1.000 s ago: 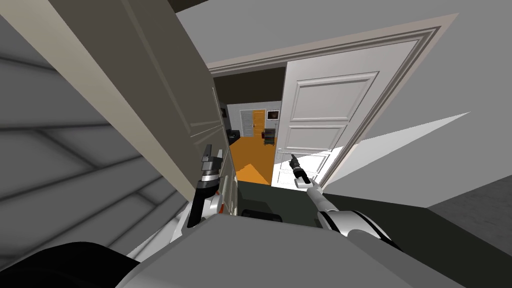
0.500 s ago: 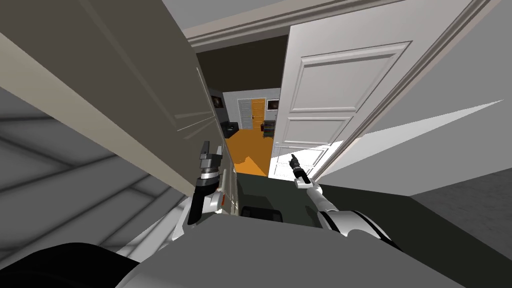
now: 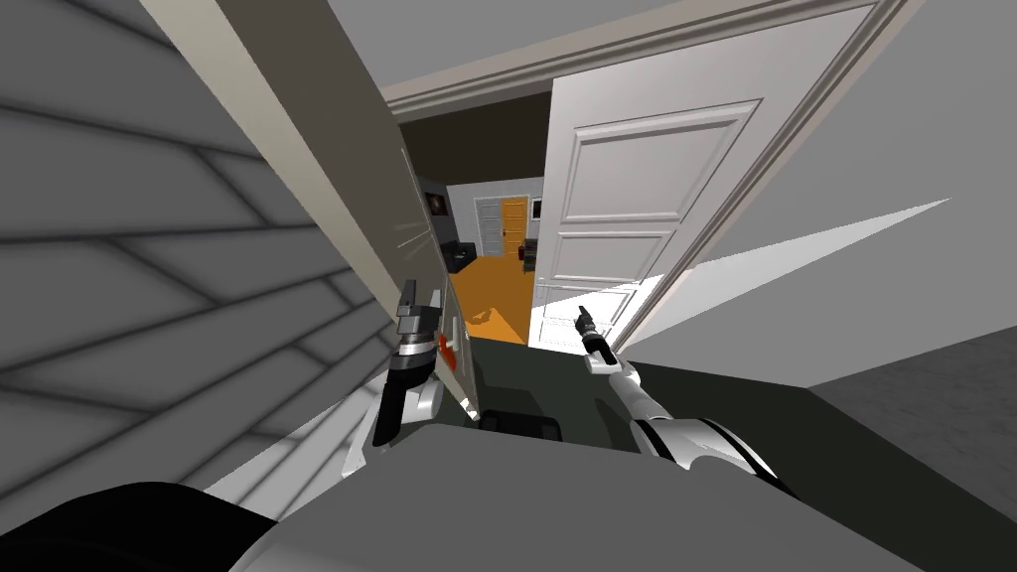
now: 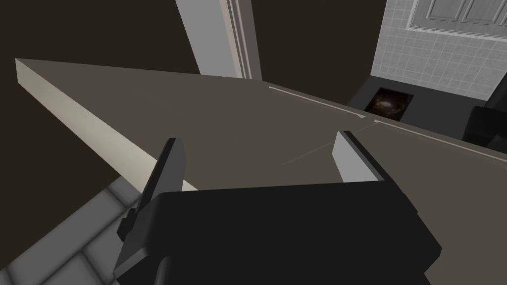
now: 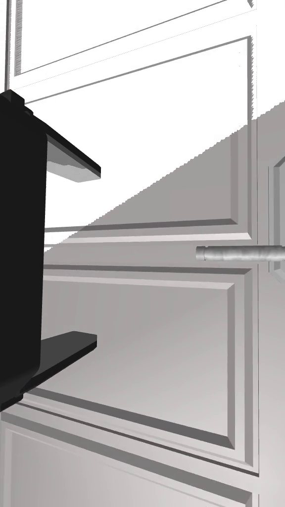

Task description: Pull the door open

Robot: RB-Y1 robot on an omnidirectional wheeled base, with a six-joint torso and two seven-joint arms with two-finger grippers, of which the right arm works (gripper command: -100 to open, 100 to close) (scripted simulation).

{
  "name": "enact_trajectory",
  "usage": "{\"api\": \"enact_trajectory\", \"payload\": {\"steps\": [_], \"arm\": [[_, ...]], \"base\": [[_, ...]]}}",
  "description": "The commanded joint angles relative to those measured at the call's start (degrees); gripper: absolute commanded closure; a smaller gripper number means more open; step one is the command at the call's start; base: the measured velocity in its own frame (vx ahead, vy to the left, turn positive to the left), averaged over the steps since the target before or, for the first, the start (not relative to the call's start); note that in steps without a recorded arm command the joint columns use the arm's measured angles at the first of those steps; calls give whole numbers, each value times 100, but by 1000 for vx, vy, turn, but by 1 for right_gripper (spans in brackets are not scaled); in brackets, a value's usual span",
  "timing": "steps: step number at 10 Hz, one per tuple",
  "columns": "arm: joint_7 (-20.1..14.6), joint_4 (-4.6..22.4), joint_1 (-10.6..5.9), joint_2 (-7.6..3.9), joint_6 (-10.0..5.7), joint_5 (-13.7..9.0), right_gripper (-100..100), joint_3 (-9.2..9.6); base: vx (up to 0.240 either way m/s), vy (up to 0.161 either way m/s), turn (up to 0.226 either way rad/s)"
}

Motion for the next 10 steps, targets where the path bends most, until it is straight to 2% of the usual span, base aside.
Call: {"api": "enact_trajectory", "payload": {"steps": [1,3,6,10], "arm": [[20,-3,-4,4,-14,-8,-100,-11],[59,-16,-4,14,-39,-23,-100,-33],[139,-42,-5,36,-93,-53,-100,-80],[352,-97,-8,107,-229,-125,-100,-211]], "base": [[-170,-129,69],[-178,-176,77],[-189,-142,152],[-173,-100,246]]}}
